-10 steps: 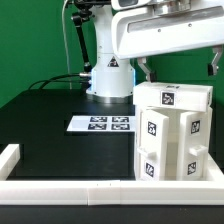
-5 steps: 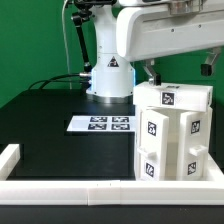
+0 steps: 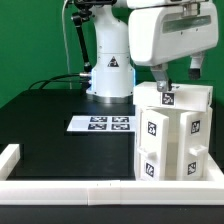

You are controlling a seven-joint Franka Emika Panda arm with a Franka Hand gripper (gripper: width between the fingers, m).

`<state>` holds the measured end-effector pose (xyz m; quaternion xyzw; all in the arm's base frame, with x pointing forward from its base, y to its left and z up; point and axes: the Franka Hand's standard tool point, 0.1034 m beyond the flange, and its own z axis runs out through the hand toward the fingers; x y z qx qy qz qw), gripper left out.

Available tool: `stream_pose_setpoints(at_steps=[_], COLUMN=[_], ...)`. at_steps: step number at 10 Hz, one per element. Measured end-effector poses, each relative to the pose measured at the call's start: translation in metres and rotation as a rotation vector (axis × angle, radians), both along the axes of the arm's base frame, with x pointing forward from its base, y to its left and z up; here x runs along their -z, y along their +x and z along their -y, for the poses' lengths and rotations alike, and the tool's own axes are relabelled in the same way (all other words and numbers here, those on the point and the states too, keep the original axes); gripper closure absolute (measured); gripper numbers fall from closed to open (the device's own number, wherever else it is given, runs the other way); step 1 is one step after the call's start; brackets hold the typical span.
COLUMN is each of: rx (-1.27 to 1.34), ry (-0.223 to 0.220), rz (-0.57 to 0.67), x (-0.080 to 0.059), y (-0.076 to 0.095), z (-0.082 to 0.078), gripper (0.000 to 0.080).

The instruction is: Assemble cabinet

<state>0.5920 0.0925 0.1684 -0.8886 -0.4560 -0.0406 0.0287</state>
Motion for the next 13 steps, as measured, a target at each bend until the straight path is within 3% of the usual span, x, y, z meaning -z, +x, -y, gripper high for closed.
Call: stream_pose_setpoints(at_steps=[2,7,9,12,13], rx=[-0.131,-0.105,-0.086,-0.025,0.100], ry=[-0.008,-0.009,-0.008,-0.006,0.005], rz=[0.004,-0.020,-0.021,-0.026,-0.037], x=[0.005,0.017,0.017,0.017,0.017], y=[-0.004,-0.009,-0.008,-0.008,-0.009], z=[0.003,0.005,0.006,0.006,0.006], gripper=[0.0002,0.0002,0.0246,0.0242,0.0242])
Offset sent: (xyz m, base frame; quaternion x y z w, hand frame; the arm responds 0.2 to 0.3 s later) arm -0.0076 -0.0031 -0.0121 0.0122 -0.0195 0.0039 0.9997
